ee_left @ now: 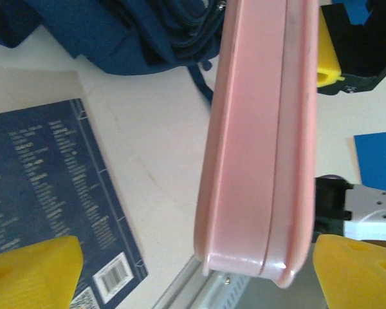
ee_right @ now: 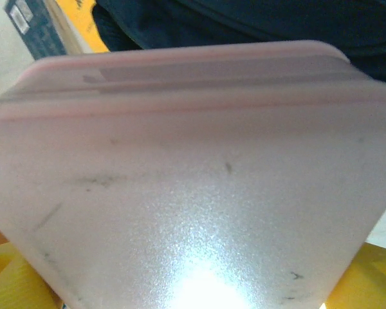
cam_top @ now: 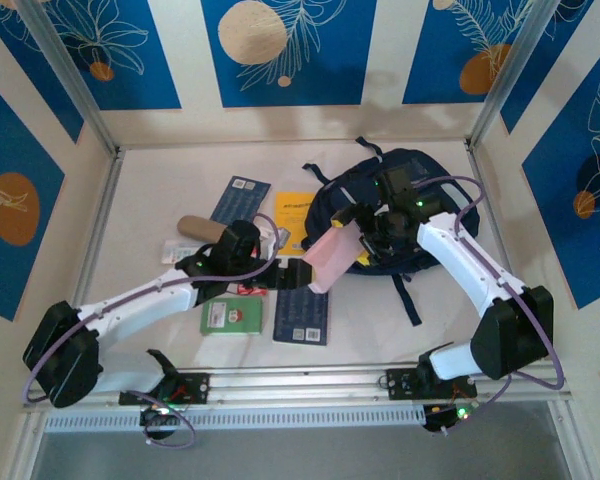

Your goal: Pack books, pencil case, and school supplies into a backpack

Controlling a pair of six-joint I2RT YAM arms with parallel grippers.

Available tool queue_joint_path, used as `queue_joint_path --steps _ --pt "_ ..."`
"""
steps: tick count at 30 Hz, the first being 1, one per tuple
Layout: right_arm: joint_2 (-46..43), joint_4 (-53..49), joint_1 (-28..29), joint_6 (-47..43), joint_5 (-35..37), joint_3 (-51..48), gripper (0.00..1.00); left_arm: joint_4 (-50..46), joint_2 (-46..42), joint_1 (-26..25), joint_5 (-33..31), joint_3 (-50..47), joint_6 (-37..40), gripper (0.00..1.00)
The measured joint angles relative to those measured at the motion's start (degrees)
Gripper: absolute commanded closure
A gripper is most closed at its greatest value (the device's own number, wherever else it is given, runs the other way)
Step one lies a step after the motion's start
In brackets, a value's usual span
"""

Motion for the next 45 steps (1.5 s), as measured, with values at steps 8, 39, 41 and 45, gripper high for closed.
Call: queue_joint_path --steps 8,39,41,45 --pt "0.0 3.48 0.07 6.71 -1.38 -0.02 0.34 8.04 1.92 -0.24 1.29 -0.28 -2.58 0.37" --pt "-1.16 8.7 1.38 12.66 -4.66 -3.72 0.04 12.04 -0.59 -0.04 -1.86 -3.15 -1.44 0.77" --pt "-1.27 8.63 1.16 11.13 -4.35 -3.69 0.01 11.32 -1.6 0.15 -1.9 -3.41 -1.53 0.77" --pt "-1.46 8.24 -0.35 6.71 -3.3 -3.23 0.01 9.62 -4.98 0.61 -1.99 -4.85 -1.49 0.76"
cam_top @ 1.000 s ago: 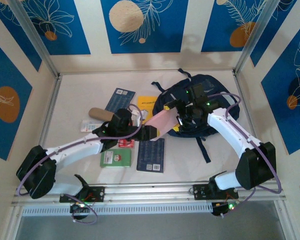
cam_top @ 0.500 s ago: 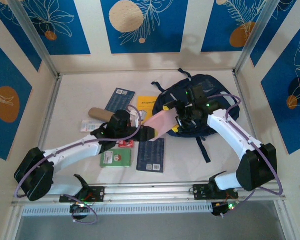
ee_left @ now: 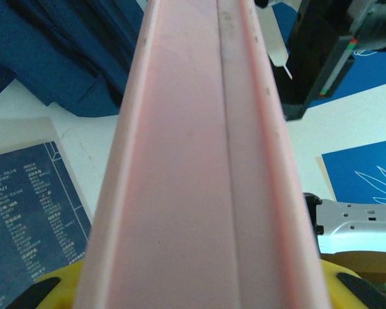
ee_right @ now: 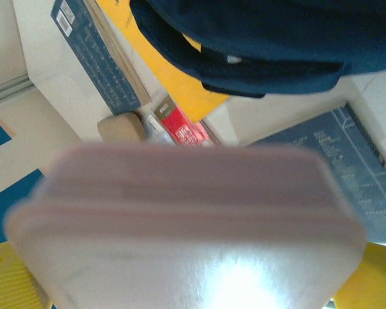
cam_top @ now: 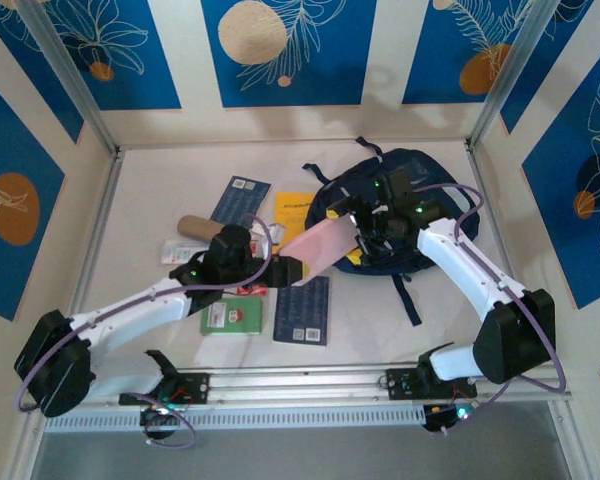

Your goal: Pack books, pencil case, and school supplies into a backpack

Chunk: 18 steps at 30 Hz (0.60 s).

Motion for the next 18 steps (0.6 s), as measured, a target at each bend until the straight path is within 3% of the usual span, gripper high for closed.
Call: queue_joint_path --steps 8,12,18 --pt "0.02 -3.56 -3.96 -13.27 1.31 1.99 0.01 -4.09 -3.23 2.1 -3.3 -1.16 0.15 0.76" --pt "1.27 -8.09 -5.75 -22.97 5.57 6.4 0.0 -12.02 -7.56 4.07 -10.05 -0.94 1.29 0.77" --pt "10.16 -12.24 -3.43 -41.9 15.72 15.87 0.09 -31.08 -14.45 5.79 -22.75 4.59 4.83 0.77"
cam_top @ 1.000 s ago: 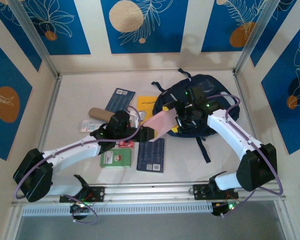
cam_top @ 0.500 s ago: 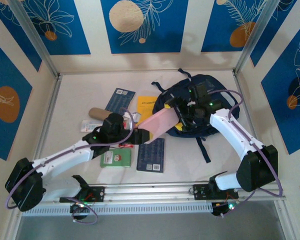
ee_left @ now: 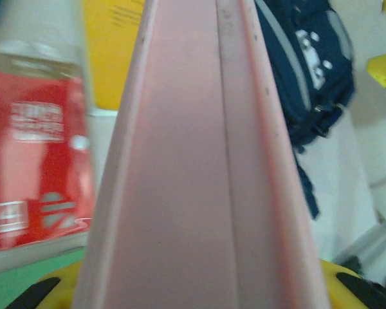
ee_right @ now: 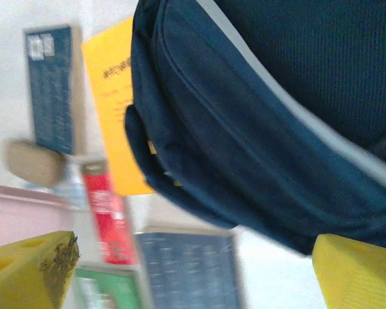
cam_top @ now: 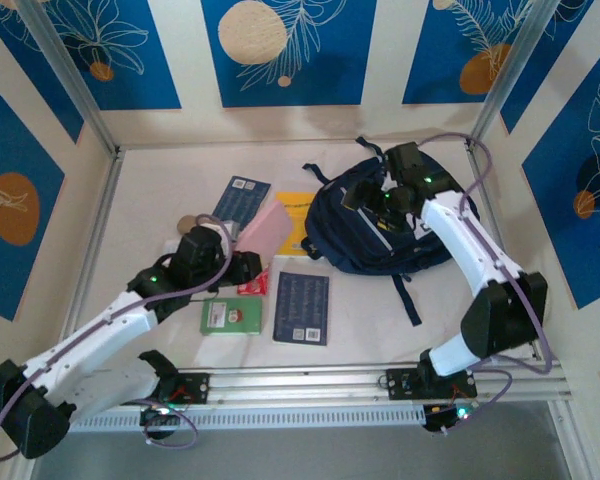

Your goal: Pack books, pencil case, and school supplies into a backpack

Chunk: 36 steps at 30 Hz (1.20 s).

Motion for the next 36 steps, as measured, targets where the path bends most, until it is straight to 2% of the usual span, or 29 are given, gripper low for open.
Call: queue_joint_path --steps 4,9,14,18,21,26,31,36 --pt "6.45 0.04 4.63 -12.5 4.85 1.4 0.12 -7.23 -3.85 0.72 -5.86 2.62 2.16 0.76" --pt "12.0 -0.55 8.57 -21.53 8.07 2.47 0.17 -11.56 -5.09 1.03 -7.98 2.95 2.91 0.76" --pt "16.46 -0.9 9.07 -24.79 11.21 4.98 0.23 -13.44 -5.31 1.05 -7.98 2.86 2.91 0.76" --pt "19.65 -1.42 9.29 -25.83 12.44 6.38 0.36 -13.81 -7.02 1.2 -7.98 2.29 2.89 0.76" --pt "21.88 -1.99 9.57 -25.83 12.68 7.69 0.41 -13.94 -8.11 1.31 -7.93 2.08 2.91 0.76" --pt "23.78 -2.91 9.7 -25.7 13.62 9.14 0.62 -13.92 -8.74 1.4 -7.5 1.51 2.89 0.76" --pt "24.94 -3.06 10.01 -25.0 13.42 10.19 0.99 -13.9 -8.98 1.42 -6.64 1.03 2.89 0.76" --pt "23.82 -2.86 10.25 -24.72 13.46 9.97 1.0 -13.88 -9.33 1.42 -6.19 1.01 2.95 0.76"
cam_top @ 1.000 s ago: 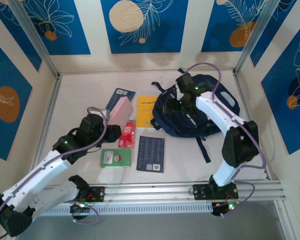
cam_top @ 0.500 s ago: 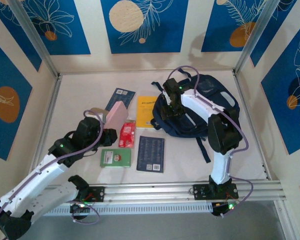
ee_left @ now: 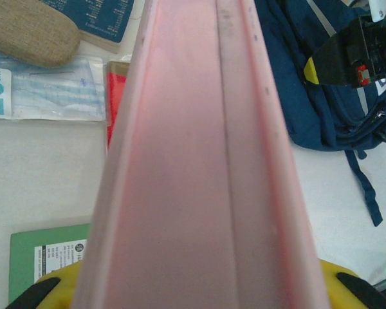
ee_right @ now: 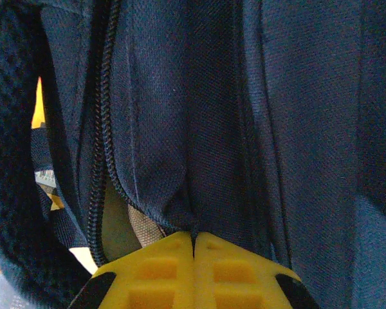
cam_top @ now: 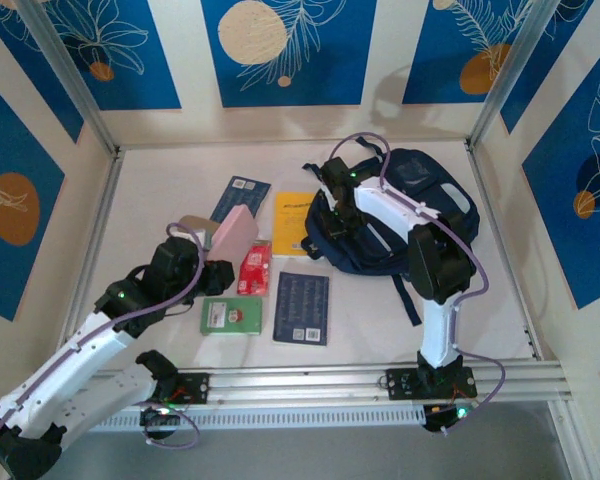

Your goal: Pack books, pencil case, and school supplies into a backpack

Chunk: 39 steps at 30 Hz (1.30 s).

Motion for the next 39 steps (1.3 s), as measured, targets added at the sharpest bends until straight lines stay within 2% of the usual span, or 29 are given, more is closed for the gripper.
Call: queue_joint_path --steps 7,12,22,27,32,35,37,39 --pt "-7.69 0.72 -0.79 1.92 -0.9 -1.95 1.0 0.55 -0.07 0.0 1.07 0.0 1.44 0.76" --pt "-13.16 1.49 -3.37 5.22 -3.19 -3.48 1.0 1.57 1.55 0.0 2.82 0.02 2.47 0.77" --pt "-24.68 2.4 -8.66 12.96 -8.09 -6.62 1.0 7.13 10.27 0.0 10.6 2.91 3.19 0.77" --pt "-24.59 0.92 -4.74 12.15 -8.74 -8.11 1.0 8.5 11.87 0.0 11.21 3.96 3.13 0.81" --pt "-21.46 0.02 1.75 10.51 -9.97 -11.89 1.0 6.6 9.9 0.04 8.0 4.09 3.1 0.82" --pt "-18.62 0.26 3.67 10.05 -11.37 -14.25 1.0 5.05 7.48 0.26 6.25 4.09 2.95 0.82" --pt "-16.96 0.33 4.33 9.84 -12.07 -15.15 0.9 4.24 6.01 0.39 5.38 4.09 2.89 0.82" --pt "-15.39 0.7 4.48 9.35 -12.55 -15.34 0.67 3.65 5.09 0.48 4.87 4.09 2.86 0.82"
